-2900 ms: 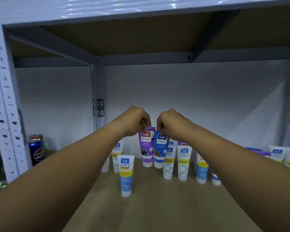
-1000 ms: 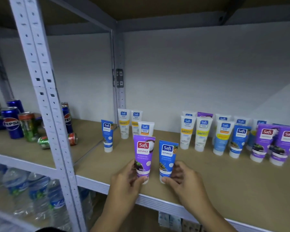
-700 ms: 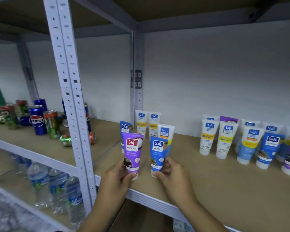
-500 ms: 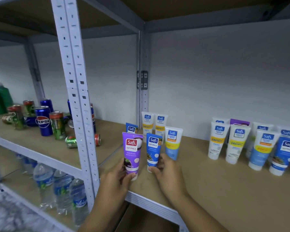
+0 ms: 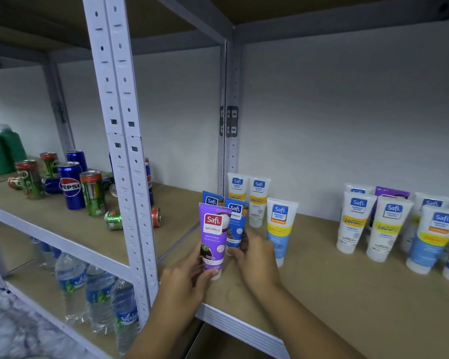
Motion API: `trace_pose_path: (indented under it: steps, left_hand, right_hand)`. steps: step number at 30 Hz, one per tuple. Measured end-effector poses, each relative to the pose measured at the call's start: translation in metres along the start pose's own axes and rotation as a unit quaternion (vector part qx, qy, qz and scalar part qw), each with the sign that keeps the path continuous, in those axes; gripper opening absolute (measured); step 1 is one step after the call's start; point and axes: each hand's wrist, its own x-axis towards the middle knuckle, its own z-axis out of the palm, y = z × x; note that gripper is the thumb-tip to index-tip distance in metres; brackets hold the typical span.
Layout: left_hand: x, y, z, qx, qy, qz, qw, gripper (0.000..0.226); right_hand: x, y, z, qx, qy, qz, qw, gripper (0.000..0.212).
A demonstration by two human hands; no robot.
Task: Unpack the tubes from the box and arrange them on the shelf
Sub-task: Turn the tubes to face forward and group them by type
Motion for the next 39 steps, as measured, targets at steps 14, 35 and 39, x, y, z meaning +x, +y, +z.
trace_pose_path:
  steps: [14, 35, 39]
  left_hand:
    - [0.001, 0.0, -0.001, -0.02, -0.006, -0.017, 1.0, 0.065]
    - [-0.014, 0.044, 0.023, -0.062, -0.037, -0.045, 0.996, 0.058]
    - [-0.017, 0.065, 0.051, -0.105, -0.071, -0.056, 0.99, 0.058]
  right_hand:
    - [0.002, 0.003, 0.004, -0.006, 0.006, 0.0, 1.0, 0.045]
    - [-0.109, 0.008, -0.124, -0.221, -0.187, -0.155, 0.945, 0.061]
    - [-0.13, 0.018, -0.159, -0.261, -0.231, -0.183, 0.919, 0.064]
